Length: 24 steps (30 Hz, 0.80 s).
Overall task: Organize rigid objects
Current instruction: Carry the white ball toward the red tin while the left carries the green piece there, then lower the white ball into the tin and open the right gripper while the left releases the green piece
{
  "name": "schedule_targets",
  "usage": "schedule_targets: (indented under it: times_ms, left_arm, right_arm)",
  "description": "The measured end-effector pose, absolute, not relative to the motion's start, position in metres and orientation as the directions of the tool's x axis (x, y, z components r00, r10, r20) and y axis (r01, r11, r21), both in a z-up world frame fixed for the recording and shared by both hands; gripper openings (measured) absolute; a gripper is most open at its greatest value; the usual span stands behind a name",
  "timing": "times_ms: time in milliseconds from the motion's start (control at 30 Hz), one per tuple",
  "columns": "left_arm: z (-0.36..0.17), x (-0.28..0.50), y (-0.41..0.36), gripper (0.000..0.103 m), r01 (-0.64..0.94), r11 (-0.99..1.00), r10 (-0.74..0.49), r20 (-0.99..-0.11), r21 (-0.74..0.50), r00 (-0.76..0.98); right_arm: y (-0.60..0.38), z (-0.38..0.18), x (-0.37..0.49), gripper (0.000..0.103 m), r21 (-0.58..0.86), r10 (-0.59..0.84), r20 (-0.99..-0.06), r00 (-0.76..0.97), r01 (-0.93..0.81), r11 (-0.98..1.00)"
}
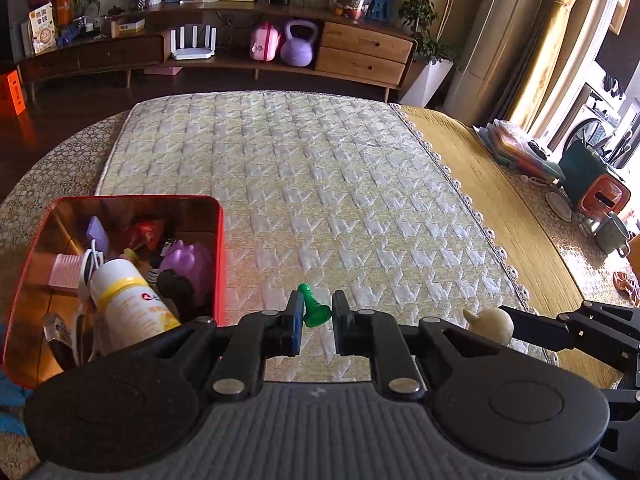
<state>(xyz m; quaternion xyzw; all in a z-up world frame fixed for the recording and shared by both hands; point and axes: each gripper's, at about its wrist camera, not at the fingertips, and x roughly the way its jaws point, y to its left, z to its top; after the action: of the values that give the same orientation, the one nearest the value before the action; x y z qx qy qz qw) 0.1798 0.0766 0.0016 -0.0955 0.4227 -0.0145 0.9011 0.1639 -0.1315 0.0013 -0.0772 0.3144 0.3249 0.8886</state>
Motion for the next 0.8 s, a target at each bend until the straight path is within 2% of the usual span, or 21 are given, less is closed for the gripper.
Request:
schedule_targets:
  times_ms: [200, 433, 800]
  left_arm:
    - [0.016, 0.148, 0.113, 0.014, -0.089, 0.971, -0.106, -0.734, -0.221, 0.671]
    - [0.026, 0.121, 0.16, 0.014, -0.134, 0.97, -0.057, -0.721, -0.204, 0.69]
    - [0.009, 0.104, 0.223, 0.014, -0.228, 0.953, 0.007, -0.74, -0.198, 0.672]
  right_arm:
    - [-0.104, 0.012, 0.144, 0.029, 0.069, 0.553, -0.603, 0.575, -0.653, 0.754]
    - [-0.07, 0.017, 0.128, 0.029, 0.059, 0.583, -0.599, 0.548, -0.696, 0.715]
    - [-0.014, 0.012, 0.13, 0.029, 0.03, 0.587, -0.619, 0.522, -0.731, 0.682]
